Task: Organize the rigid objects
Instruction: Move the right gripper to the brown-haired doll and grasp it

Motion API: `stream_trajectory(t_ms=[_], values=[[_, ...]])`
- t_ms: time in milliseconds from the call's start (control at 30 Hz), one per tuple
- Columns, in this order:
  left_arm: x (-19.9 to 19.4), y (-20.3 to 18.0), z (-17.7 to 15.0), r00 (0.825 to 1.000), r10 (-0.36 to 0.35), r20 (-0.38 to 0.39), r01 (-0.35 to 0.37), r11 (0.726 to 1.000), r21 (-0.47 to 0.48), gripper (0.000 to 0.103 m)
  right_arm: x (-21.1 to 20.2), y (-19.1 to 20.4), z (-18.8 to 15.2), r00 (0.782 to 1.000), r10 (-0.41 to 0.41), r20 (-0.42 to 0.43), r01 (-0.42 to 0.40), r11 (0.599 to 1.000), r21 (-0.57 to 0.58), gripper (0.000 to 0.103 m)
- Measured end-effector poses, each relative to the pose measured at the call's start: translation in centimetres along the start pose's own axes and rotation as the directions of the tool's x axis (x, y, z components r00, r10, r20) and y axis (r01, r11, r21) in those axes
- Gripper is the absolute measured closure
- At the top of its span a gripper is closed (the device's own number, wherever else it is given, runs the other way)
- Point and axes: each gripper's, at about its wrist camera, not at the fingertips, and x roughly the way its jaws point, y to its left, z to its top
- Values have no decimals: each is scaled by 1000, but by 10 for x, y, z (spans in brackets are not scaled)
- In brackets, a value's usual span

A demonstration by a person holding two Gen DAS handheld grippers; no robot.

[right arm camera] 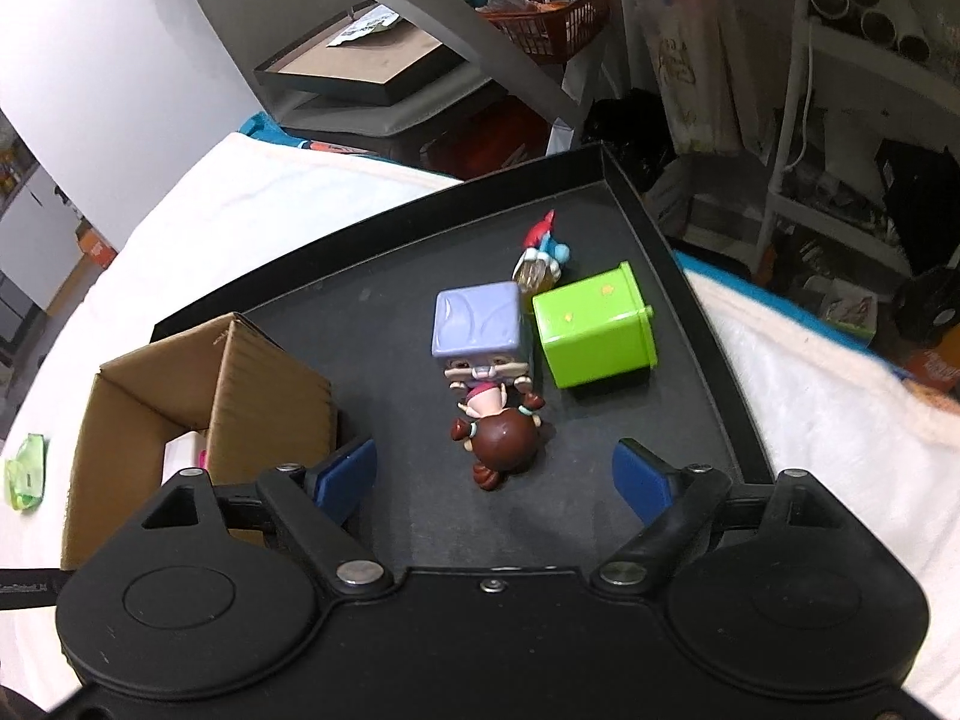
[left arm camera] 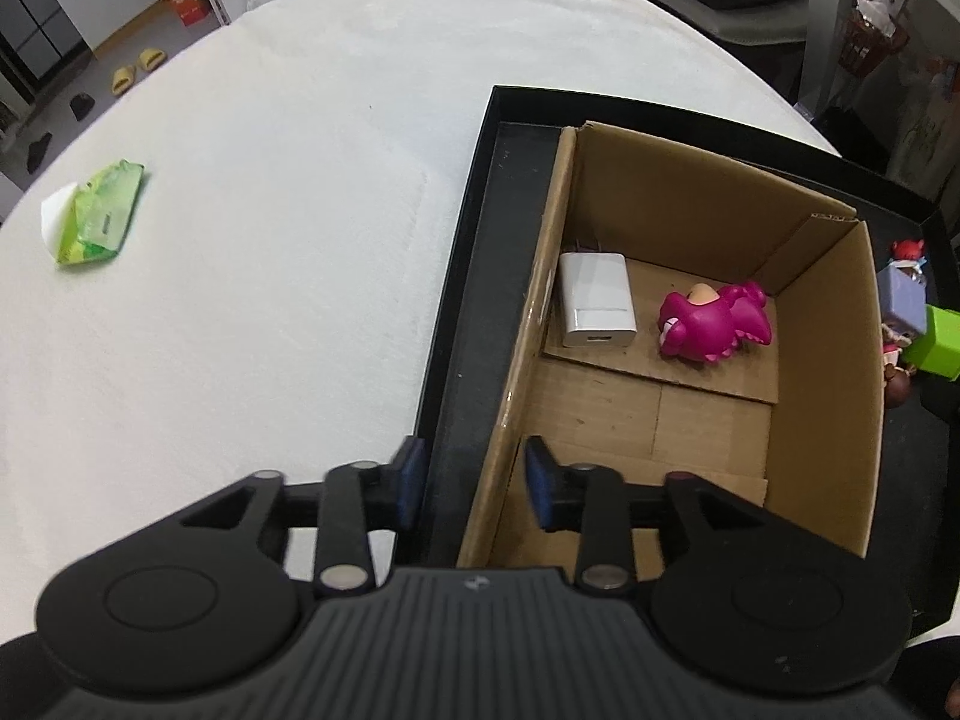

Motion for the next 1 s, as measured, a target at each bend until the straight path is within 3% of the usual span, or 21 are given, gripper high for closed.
stream_trajectory(t_ms=[233,600,733,833,1000], values=[[-3,-10,7,1000,28,-1,-28,999,23,52,19,-11,-2,1000,8,12,-9,998,61,18],[-3,-27,17,997,71,6,-71,996,50,49,42,-20,-1,1000,8,-5,-7,997,77,21],[-1,-29,18,997,76,3,-77,996,50,49,44,-18,-2,1000,10,1,-10,998,60,34],[-1,-30,18,997,81,0,-81,995,52,49,45,-18,-3,999,42,-6,-42,998,52,62],[-2,-27,18,996,89,-4,-89,995,48,49,44,-21,-2,998,61,-10,-60,995,75,63]])
